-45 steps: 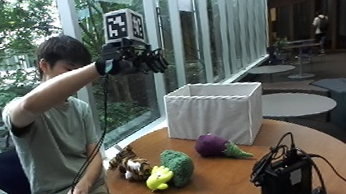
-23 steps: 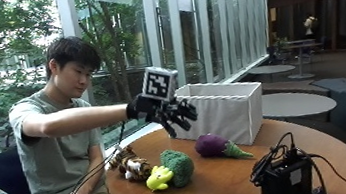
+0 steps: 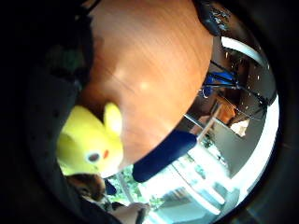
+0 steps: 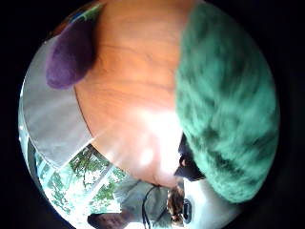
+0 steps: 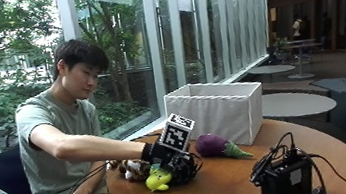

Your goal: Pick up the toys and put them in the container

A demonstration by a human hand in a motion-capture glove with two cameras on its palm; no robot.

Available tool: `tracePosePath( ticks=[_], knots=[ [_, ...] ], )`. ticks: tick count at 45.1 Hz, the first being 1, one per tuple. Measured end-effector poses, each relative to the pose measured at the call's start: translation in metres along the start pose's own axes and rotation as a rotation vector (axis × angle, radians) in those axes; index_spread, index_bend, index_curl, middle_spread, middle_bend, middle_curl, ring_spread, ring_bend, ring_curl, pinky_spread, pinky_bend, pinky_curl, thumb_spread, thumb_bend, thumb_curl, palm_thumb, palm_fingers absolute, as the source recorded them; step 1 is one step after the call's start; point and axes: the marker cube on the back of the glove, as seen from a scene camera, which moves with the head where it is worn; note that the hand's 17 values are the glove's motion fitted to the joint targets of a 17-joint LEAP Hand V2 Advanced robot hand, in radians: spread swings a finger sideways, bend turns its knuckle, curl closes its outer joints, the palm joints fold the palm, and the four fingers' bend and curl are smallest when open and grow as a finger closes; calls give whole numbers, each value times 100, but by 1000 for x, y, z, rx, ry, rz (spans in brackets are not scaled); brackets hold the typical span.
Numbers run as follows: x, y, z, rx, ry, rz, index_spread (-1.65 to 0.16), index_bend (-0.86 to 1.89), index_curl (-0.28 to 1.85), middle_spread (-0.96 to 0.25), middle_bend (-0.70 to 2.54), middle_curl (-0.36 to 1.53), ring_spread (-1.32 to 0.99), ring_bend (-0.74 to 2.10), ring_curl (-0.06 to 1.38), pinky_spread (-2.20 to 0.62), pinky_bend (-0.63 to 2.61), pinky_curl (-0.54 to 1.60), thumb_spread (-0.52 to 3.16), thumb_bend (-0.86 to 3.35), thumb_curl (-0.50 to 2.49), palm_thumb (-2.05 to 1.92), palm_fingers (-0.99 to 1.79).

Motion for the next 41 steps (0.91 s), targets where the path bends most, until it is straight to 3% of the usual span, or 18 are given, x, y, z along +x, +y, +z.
tracePosePath(
  ticks=[4,11,16,23,25,27,29,35,41],
  knots=[
    [-19,-1,5,79,46,-60,-23,16,10,-2,27,26,-16,106,34,-27,131,39,128,19,29,37,55],
    [-40,0,-10,156,111,-110,-28,33,14,-14,53,36,-29,109,39,-35,115,37,100,28,44,63,88],
    [-34,6,-56,170,60,-96,-33,50,21,-19,69,44,-34,110,43,-37,106,37,85,30,51,69,102],
    [-52,46,-128,263,243,-303,-37,66,29,-24,82,54,-38,111,47,-39,103,39,64,31,59,73,102],
    [-62,56,-152,299,193,-263,-38,70,31,-26,85,56,-39,112,48,-39,103,40,58,31,61,73,101],
    [-77,66,-180,349,119,-132,-39,74,33,-26,88,59,-39,113,49,-40,103,41,53,32,63,74,100],
    [-98,84,-214,409,67,-114,-39,77,35,-27,90,61,-40,114,50,-40,104,41,47,31,65,73,99],
    [-158,142,-280,540,42,-438,-40,86,42,-29,95,67,-41,117,54,-40,106,44,34,32,70,73,95],
    [-237,173,-328,628,8,-384,-41,92,48,-30,99,73,-42,120,57,-40,110,46,22,32,74,72,90]
  ],
)
